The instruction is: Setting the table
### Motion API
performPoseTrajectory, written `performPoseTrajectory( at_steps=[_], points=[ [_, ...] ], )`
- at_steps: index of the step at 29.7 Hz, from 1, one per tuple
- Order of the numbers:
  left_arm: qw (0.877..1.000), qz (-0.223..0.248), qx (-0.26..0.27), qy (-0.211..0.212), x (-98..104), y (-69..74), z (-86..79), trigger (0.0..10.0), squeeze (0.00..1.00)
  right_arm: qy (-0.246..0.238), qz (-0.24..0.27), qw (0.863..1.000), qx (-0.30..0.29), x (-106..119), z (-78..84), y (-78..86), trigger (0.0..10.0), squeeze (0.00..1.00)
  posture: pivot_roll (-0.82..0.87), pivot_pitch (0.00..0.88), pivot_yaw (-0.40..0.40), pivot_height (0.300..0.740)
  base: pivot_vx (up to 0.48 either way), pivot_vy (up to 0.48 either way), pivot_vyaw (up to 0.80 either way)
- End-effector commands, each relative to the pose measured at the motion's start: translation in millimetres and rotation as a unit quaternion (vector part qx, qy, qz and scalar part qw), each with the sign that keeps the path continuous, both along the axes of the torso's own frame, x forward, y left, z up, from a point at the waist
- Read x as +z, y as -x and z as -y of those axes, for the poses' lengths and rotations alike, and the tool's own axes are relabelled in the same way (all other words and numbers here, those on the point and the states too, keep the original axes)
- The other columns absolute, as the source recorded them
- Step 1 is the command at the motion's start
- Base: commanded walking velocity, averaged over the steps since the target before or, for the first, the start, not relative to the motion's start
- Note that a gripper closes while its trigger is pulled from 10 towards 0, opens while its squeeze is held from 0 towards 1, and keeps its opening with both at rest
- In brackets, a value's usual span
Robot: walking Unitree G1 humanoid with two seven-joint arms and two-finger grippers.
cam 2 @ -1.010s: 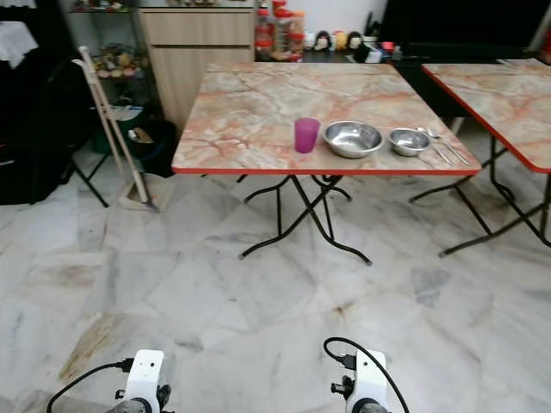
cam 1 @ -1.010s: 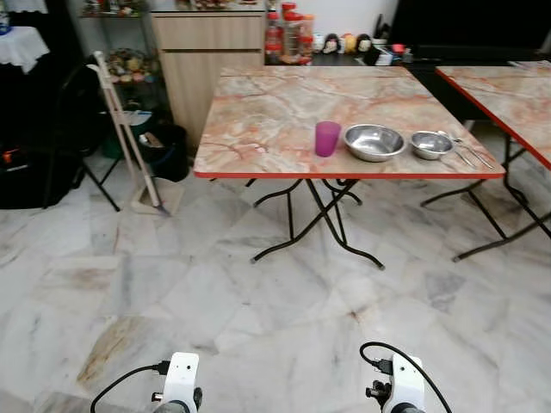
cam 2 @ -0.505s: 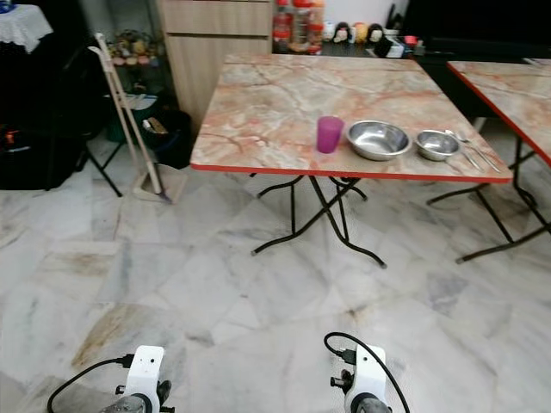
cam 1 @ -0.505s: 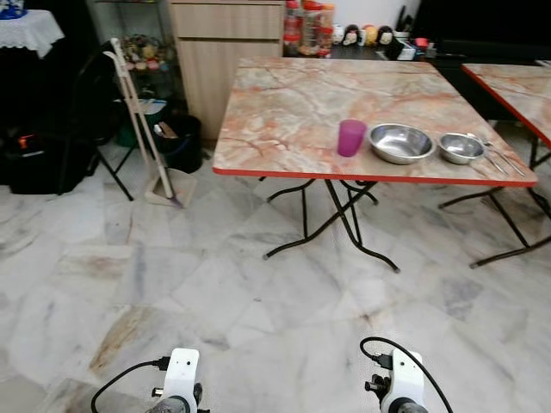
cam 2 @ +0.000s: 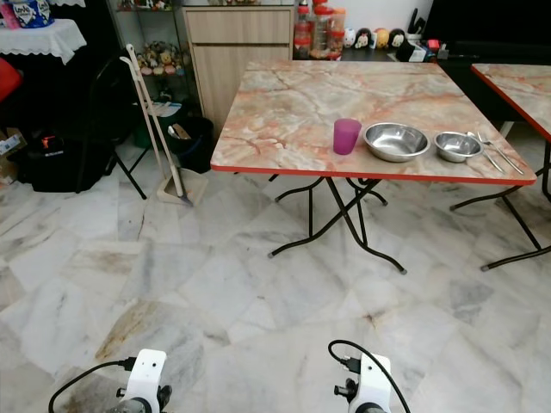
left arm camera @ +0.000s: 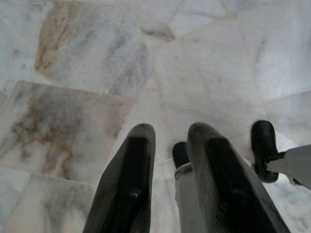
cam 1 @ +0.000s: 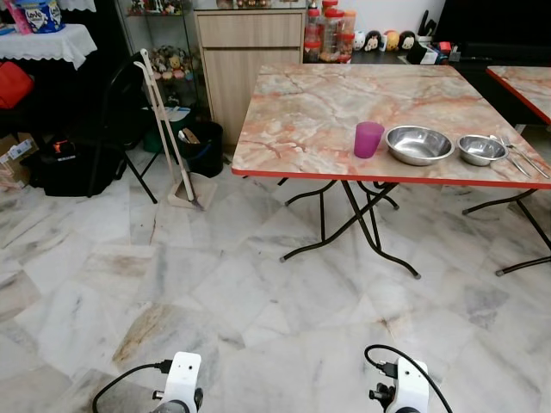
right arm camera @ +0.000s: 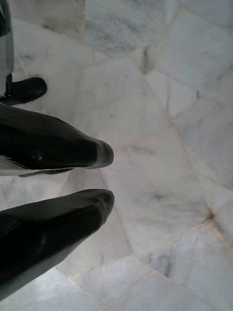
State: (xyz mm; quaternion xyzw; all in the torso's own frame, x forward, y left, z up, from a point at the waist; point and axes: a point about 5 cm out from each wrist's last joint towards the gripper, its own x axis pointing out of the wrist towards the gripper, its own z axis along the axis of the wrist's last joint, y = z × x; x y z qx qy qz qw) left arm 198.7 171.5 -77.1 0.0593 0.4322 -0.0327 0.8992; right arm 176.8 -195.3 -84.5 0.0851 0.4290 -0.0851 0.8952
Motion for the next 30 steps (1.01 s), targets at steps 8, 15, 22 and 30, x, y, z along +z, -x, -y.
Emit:
performPoseTrajectory(
  at_steps=[8, 15, 22, 30],
  points=[
    [1.0, -0.004, -0.009, -0.009, 0.7, -1.9, -0.4, 10.0, 0.0, 0.003, 0.013, 1.0, -0.005, 3.8, 2.5, -7.0, 10.0, 0.0, -0.01, 0.0, 0.01, 0.74, 0.0, -0.334, 0.0],
    [1.0, -0.006, -0.008, -0.009, -0.4, 0.1, -0.3, 10.0, 0.0, 0.003, 0.012, 1.0, -0.003, 3.8, 2.8, -6.7, 10.0, 0.0, -0.01, 0.0, 0.003, 0.74, 0.0, -0.327, 0.0],
    [1.0, -0.003, -0.004, -0.007, 0.7, -1.9, -0.3, 10.0, 0.0, 0.004, 0.014, 1.0, -0.003, 4.5, 3.4, -8.2, 10.0, 0.0, -0.01, 0.0, -0.002, 0.74, 0.0, -0.32, 0.0],
    [1.0, -0.001, 0.001, -0.005, 0.5, -1.5, 0.2, 10.0, 0.0, 0.005, 0.016, 1.0, -0.004, 5.1, 4.1, -9.0, 10.0, 0.0, 0.0, 0.0, -0.008, 0.74, 0.0, -0.304, 0.0]
  ],
)
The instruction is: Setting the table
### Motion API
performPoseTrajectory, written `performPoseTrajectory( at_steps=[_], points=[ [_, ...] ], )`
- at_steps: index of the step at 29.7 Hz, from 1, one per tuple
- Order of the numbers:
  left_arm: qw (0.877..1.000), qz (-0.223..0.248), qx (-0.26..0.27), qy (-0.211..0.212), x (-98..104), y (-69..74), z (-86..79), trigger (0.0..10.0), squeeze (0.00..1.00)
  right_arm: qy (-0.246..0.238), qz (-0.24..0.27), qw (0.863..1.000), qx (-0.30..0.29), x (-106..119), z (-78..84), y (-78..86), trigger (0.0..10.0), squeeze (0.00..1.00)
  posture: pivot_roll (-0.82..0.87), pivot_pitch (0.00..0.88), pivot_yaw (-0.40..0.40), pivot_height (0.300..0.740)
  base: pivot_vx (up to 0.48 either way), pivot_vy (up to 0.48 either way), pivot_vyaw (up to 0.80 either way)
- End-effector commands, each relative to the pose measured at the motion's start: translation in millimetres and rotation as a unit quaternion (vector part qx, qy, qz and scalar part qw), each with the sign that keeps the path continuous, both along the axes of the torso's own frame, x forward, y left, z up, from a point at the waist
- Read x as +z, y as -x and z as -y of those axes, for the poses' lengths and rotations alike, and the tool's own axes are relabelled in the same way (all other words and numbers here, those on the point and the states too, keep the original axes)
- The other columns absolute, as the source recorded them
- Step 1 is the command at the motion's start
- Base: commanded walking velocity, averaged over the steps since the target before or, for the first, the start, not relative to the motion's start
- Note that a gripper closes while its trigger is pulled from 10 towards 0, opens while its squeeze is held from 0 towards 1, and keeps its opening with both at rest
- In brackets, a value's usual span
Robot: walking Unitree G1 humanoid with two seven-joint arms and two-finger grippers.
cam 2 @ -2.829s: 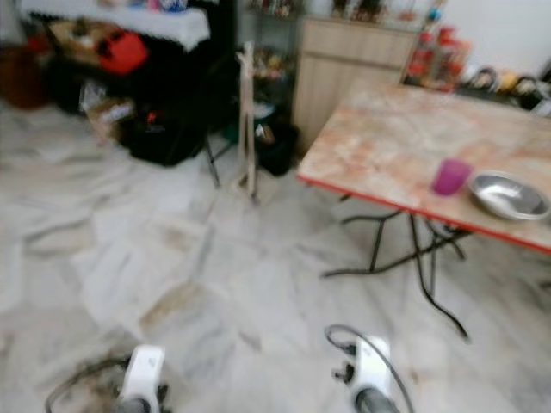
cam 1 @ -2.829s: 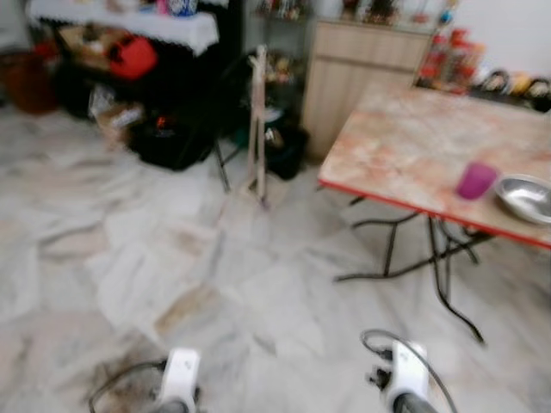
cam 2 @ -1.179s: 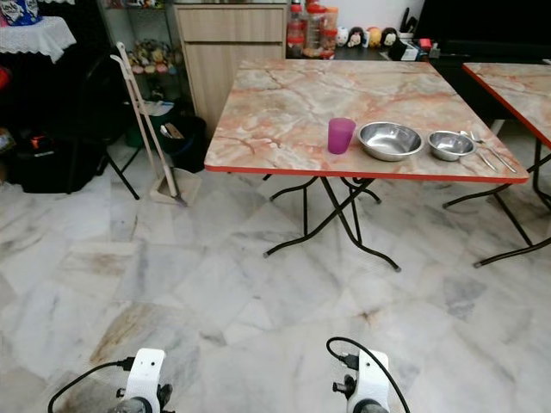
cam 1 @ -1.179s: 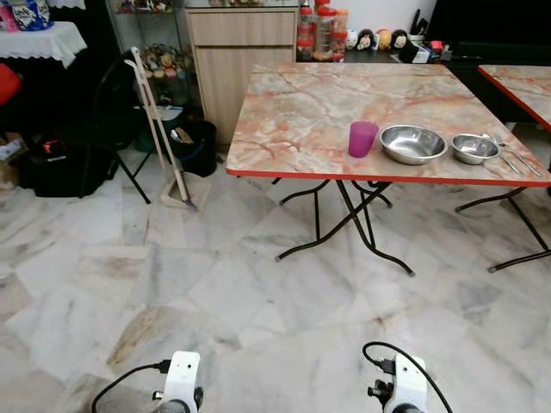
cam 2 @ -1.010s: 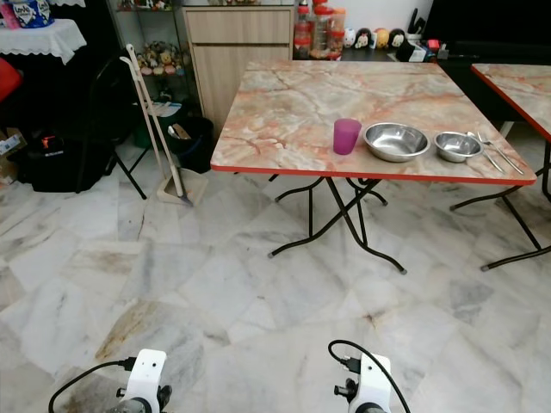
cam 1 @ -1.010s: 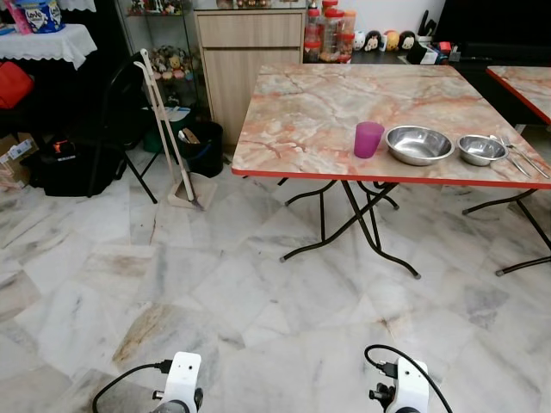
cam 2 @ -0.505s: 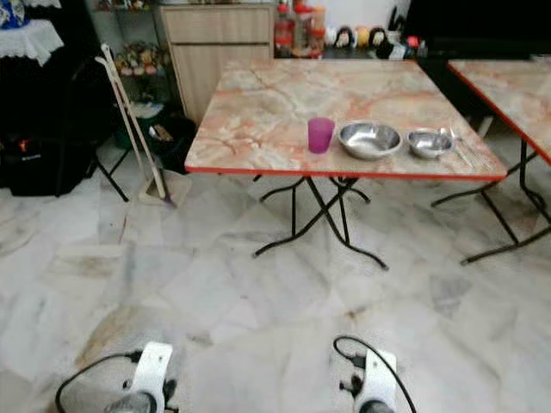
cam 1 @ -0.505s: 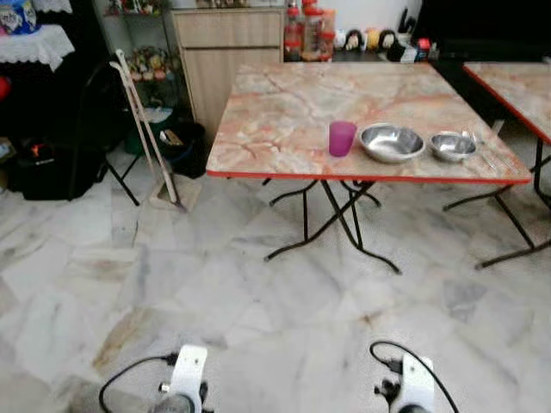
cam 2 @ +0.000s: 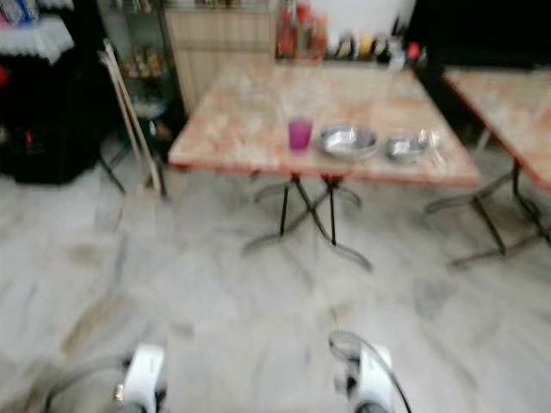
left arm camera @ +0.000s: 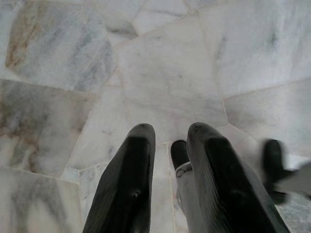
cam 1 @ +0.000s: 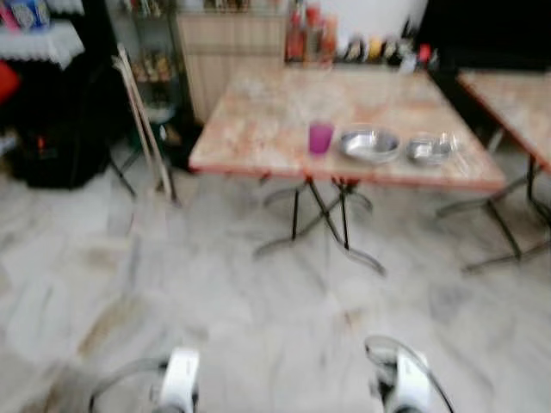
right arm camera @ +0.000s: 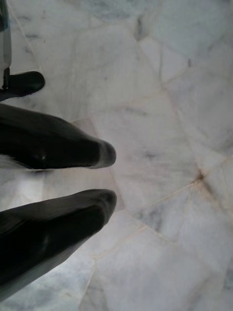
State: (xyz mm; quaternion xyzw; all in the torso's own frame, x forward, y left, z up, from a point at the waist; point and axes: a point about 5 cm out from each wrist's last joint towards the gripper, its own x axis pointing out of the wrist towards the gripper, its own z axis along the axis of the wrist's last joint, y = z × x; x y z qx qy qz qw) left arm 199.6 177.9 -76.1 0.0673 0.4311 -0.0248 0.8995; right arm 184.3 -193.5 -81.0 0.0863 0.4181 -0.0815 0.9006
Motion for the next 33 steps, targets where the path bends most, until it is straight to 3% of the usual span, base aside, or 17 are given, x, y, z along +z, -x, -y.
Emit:
performPoseTrajectory(
  at_steps=[1, 6, 12, 17, 21, 28, 33],
  points=[
    [1.0, -0.003, -0.003, 0.006, -1, -0.5, 6.7, 10.0, 0.0, 0.006, 0.003, 1.0, -0.006, 2, 6.0, -1.4, 10.0, 0.0, 0.0, 0.0, -0.008, 0.74, 0.0, -0.3, 0.0],
    [1.0, 0.003, -0.002, 0.012, 1, -3.4, 9.4, 10.0, 0.0, 0.006, 0.003, 1.0, -0.005, 2, 5.8, -1.3, 10.0, 0.0, 0.0, 0.0, -0.013, 0.74, 0.0, -0.115, 0.0],
    [0.998, 0.057, 0.008, 0.031, 14, -24.1, 11.9, 10.0, 0.0, 0.009, 0.019, 1.0, -0.005, 5, 5.1, -7.4, 10.0, 0.0, 0.0, 0.0, -0.01, 0.74, 0.0, 0.0, 0.0],
    [0.988, 0.147, 0.018, 0.049, 40, -55.9, 14.6, 10.0, 0.0, 0.02, 0.086, 0.996, 0.002, 21, 3.2, -31.5, 10.0, 0.0, 0.0, 0.0, -0.003, 0.74, 0.0, 0.0, 0.0],
    [0.972, 0.225, 0.008, 0.065, 65, -81.3, 23.9, 10.0, 0.0, 0.032, 0.16, 0.986, 0.017, 42, -1.9, -59.2, 10.0, 0.0, 0.0, 0.0, 0.0, 0.74, 0.0, 0.0, 0.0],
    [0.954, 0.289, -0.015, 0.085, 88, -99.6, 39.6, 10.0, 0.0, 0.03, 0.251, 0.967, 0.036, 71, -13.8, -89.3, 10.0, 0.0, 0.0, 0.0, -0.005, 0.74, 0.0, 0.0, 0.0],
    [0.963, 0.257, -0.033, 0.076, 81, -96.9, 49.8, 10.0, 0.0, 0.026, 0.257, 0.965, 0.042, 76, -21.5, -97.3, 10.0, 0.0, 0.0, 0.0, -0.008, 0.74, 0.0, 0.0, 0.0]
  ],
)
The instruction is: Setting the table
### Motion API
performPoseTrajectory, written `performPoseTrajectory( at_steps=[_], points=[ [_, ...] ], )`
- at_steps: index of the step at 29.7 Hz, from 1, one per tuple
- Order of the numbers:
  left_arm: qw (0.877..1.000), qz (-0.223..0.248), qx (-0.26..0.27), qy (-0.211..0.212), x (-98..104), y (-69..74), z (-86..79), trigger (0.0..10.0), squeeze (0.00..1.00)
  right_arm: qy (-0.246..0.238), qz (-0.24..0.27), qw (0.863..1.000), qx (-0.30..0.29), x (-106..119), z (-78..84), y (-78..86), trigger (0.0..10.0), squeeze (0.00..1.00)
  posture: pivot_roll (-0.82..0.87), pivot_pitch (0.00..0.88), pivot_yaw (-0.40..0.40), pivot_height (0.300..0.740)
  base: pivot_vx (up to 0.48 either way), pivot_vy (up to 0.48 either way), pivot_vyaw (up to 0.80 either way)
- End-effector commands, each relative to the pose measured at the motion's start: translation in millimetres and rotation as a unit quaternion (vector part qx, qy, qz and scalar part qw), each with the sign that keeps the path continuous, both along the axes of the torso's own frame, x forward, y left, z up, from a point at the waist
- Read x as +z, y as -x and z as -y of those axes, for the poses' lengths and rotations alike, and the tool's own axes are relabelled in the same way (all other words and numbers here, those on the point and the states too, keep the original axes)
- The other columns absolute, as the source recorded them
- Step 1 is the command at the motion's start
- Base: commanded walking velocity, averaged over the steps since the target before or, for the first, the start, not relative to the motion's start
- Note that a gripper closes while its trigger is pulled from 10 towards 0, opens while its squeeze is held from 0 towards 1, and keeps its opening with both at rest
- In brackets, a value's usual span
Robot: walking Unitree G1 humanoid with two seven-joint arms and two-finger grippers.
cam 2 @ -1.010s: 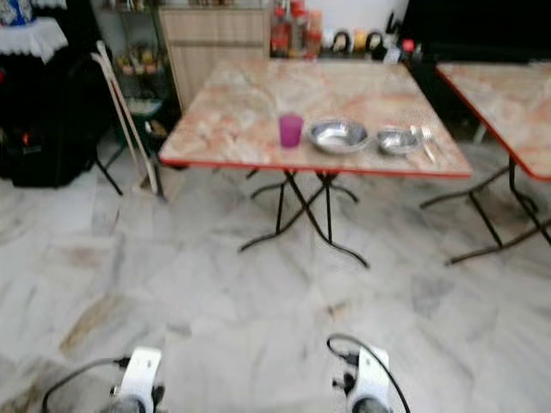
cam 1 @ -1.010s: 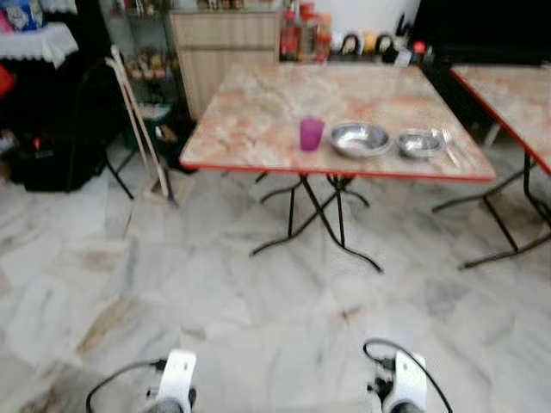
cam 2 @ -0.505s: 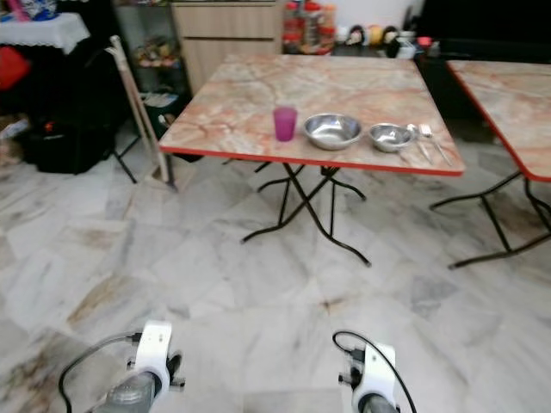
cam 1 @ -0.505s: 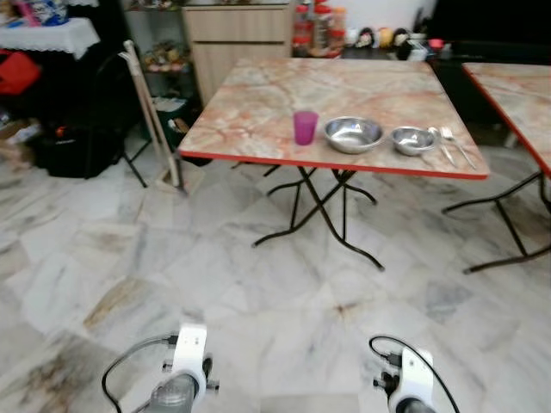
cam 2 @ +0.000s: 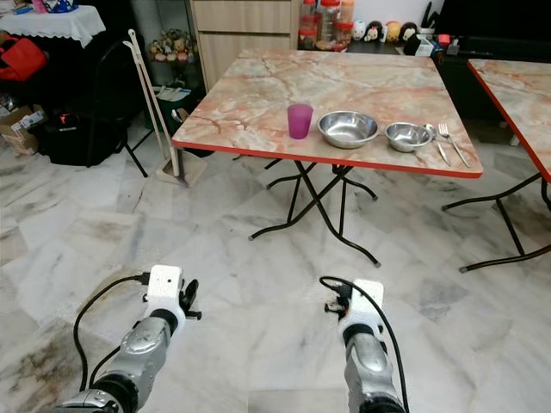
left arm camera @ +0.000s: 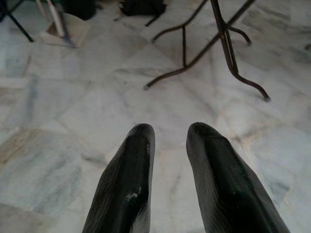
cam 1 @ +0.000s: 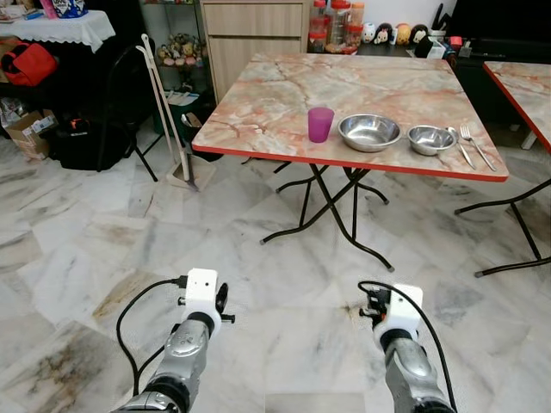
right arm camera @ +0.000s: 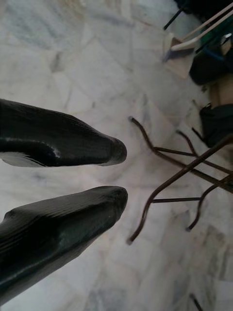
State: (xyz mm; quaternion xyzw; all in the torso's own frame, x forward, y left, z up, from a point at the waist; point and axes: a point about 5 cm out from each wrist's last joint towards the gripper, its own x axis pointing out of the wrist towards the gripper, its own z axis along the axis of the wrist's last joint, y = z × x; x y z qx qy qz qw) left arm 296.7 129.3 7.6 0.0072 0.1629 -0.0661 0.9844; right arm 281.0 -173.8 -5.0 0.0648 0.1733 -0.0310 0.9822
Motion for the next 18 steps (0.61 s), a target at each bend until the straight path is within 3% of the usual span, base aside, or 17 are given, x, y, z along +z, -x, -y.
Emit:
performPoseTrajectory(
  at_steps=[1, 18],
  points=[
    [1.0, -0.025, -0.007, -0.015, -5, 2.0, 1.7, 10.0, 1.0, 0.002, -0.003, 1.0, 0.005, -1, -3.0, -0.3, 10.0, 0.0, 0.0, 0.0, -0.009, 0.74, 0.0, 0.0, 0.0],
    [0.999, -0.032, -0.009, 0.0, -7, 3.6, 1.8, 10.0, 1.0, 0.011, -0.046, 0.999, 0.018, -16, -1.2, 14.6, 10.0, 0.0, 0.0, 0.0, -0.017, 0.74, 0.0, 0.0, 0.0]
  ],
)
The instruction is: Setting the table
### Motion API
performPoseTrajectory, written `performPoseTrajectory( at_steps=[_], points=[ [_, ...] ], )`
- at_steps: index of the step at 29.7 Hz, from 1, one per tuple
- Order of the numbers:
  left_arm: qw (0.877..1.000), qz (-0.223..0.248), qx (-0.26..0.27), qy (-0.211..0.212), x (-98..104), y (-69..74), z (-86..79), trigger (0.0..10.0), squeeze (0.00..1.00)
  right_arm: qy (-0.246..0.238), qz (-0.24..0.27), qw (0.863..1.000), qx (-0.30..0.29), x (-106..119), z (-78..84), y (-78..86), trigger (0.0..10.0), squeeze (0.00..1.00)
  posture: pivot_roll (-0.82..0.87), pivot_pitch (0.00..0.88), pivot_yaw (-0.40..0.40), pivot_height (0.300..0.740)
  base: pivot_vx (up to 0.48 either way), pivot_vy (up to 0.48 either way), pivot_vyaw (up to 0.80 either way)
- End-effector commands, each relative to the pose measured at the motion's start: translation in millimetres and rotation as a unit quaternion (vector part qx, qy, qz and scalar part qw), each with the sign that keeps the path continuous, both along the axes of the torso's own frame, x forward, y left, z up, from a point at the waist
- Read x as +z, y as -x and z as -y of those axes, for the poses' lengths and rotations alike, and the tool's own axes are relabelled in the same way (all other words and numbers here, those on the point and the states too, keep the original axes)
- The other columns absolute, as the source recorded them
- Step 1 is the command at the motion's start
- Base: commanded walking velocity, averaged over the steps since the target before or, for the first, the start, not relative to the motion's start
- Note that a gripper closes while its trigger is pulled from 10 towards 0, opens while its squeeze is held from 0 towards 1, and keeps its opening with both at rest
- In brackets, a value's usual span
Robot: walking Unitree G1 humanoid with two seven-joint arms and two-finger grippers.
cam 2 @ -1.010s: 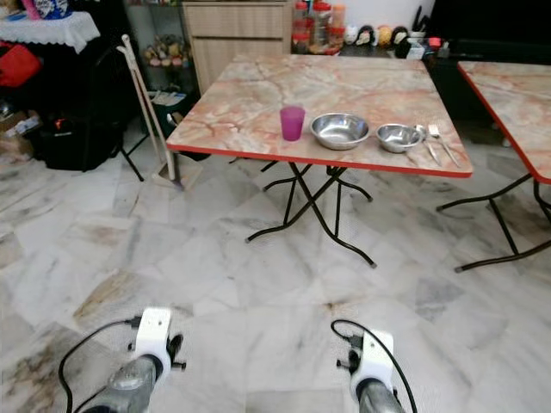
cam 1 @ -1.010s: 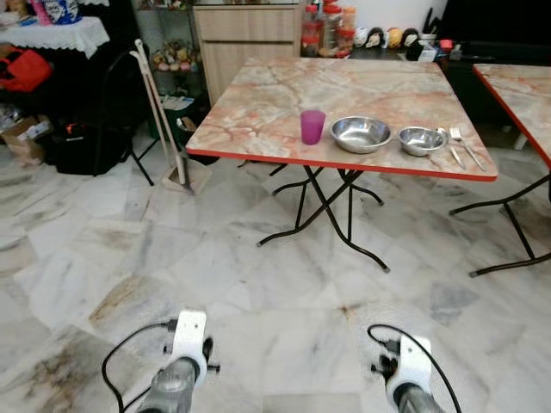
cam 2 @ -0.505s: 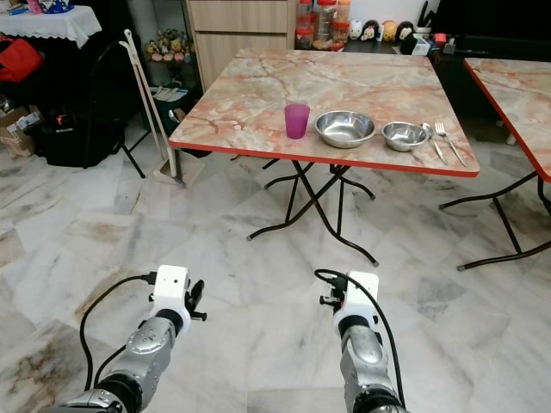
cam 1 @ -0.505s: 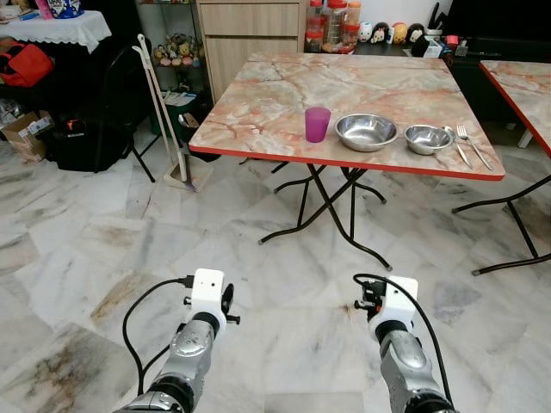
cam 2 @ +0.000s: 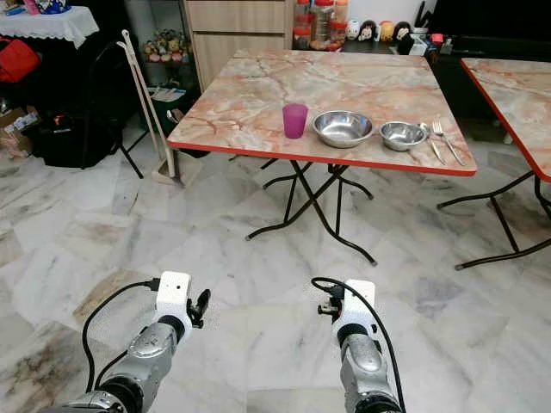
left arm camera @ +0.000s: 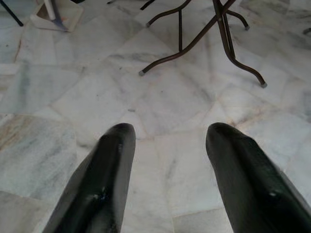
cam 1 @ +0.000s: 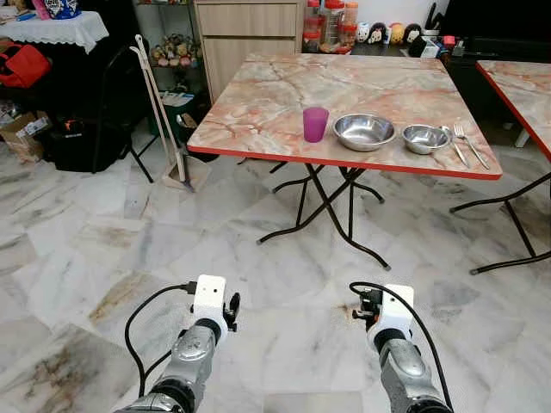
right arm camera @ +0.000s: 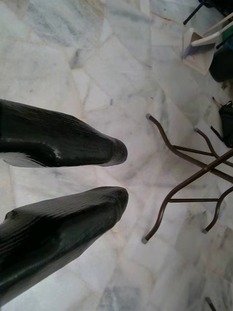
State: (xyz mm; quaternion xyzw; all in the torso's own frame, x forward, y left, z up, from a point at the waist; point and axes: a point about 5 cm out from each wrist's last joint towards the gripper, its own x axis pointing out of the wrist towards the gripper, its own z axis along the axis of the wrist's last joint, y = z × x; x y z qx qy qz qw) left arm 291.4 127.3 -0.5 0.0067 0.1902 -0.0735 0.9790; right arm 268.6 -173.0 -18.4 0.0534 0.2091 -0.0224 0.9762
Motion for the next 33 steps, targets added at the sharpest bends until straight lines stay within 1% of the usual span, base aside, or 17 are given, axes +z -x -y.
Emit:
performPoseTrajectory(
  at_steps=[1, 5, 8, 12, 13, 14, 15, 19, 20, 21, 23, 27, 29, 33],
  points=[
    [1.0, -0.004, -0.001, 0.001, 1, -1.7, -0.1, 10.0, 1.0, 0.003, -0.01, 1.0, 0.006, -3, -0.4, 2.3, 10.0, 0.0, 0.0, 0.0, -0.017, 0.74, 0.0, 0.0, 0.0],
    [1.0, -0.015, -0.013, 0.002, -4, 2.5, 4.5, 10.0, 1.0, 0.008, -0.019, 1.0, 0.009, -5, -0.5, 4.6, 10.0, 0.0, 0.0, 0.0, -0.021, 0.74, 0.0, 0.0, 0.0],
    [0.999, -0.028, -0.015, -0.004, -8, 6.1, 3.8, 10.0, 1.0, 0.008, -0.027, 1.0, 0.011, -8, -0.4, 6.8, 10.0, 0.0, 0.0, 0.0, -0.022, 0.74, 0.0, 0.0, 0.0],
    [0.996, -0.079, -0.01, -0.038, -24, 19.8, -8.5, 10.0, 1.0, 0.011, -0.063, 0.998, 0.001, -18, 5.2, 18.2, 10.0, 0.0, 0.0, 0.0, -0.029, 0.74, 0.0, 0.0, 0.0],
    [0.996, -0.079, -0.01, -0.038, -24, 19.8, -8.5, 10.0, 1.0, 0.011, -0.063, 0.998, 0.001, -18, 5.2, 18.2, 10.0, 0.0, 0.0, 0.0, -0.029, 0.74, 0.0, 0.0, 0.0],
    [0.994, -0.097, -0.014, -0.048, -30, 26.2, -12.3, 10.0, 1.0, 0.014, -0.079, 0.997, -0.002, -23, 7.7, 24.2, 10.0, 0.0, 0.0, 0.0, -0.029, 0.74, 0.0, 0.0, 0.0],
    [0.991, -0.12, -0.008, -0.064, -38, 34.5, -19.5, 10.0, 0.0, 0.018, -0.1, 0.995, -0.006, -29, 11.0, 31.9, 10.0, 0.0, 0.0, 0.0, -0.027, 0.74, 0.0, 0.0, 0.0],
    [0.985, -0.158, 0.016, -0.072, -50, 49.8, -33.5, 10.0, 0.0, 0.025, -0.138, 0.99, -0.02, -40, 19.2, 48.6, 10.0, 0.0, 0.0, 0.0, -0.022, 0.74, 0.0, 0.0, 0.0],
    [0.982, -0.171, 0.022, -0.073, -54, 56.2, -37.7, 10.0, 0.0, 0.025, -0.154, 0.987, -0.028, -45, 23.3, 56.2, 10.0, 0.0, 0.0, 0.0, -0.022, 0.74, 0.0, 0.0, 0.0],
    [0.981, -0.176, 0.023, -0.073, -55, 58.1, -38.8, 10.0, 0.0, 0.025, -0.159, 0.987, -0.03, -46, 24.4, 58.6, 10.0, 0.0, 0.0, 0.0, -0.022, 0.74, 0.0, 0.0, 0.0],
    [0.978, -0.192, 0.031, -0.072, -61, 67.1, -42.5, 10.0, 0.0, 0.026, -0.184, 0.982, -0.036, -52, 28.3, 70.1, 10.0, 0.0, 0.0, 0.0, -0.024, 0.74, 0.0, 0.0, 0.0],
    [0.971, -0.22, 0.041, -0.079, -69, 81.0, -46.5, 10.0, 0.0, 0.036, -0.222, 0.973, -0.039, -61, 32.4, 86.9, 10.0, 0.0, 0.0, 0.0, -0.029, 0.74, 0.0, 0.0, 0.0],
    [0.97, -0.224, 0.048, -0.083, -72, 86.3, -48.8, 10.0, 0.0, 0.035, -0.231, 0.971, -0.045, -64, 33.3, 92.4, 10.0, 0.0, 0.0, 0.0, -0.029, 0.74, 0.0, 0.0, 0.0],
    [0.969, -0.23, 0.052, -0.078, -73, 88.1, -48.7, 10.0, 0.0, 0.023, -0.225, 0.973, -0.049, -64, 31.3, 91.3, 10.0, 0.0, 0.0, 0.0, -0.024, 0.74, 0.0, 0.0, 0.0]
  ],
)
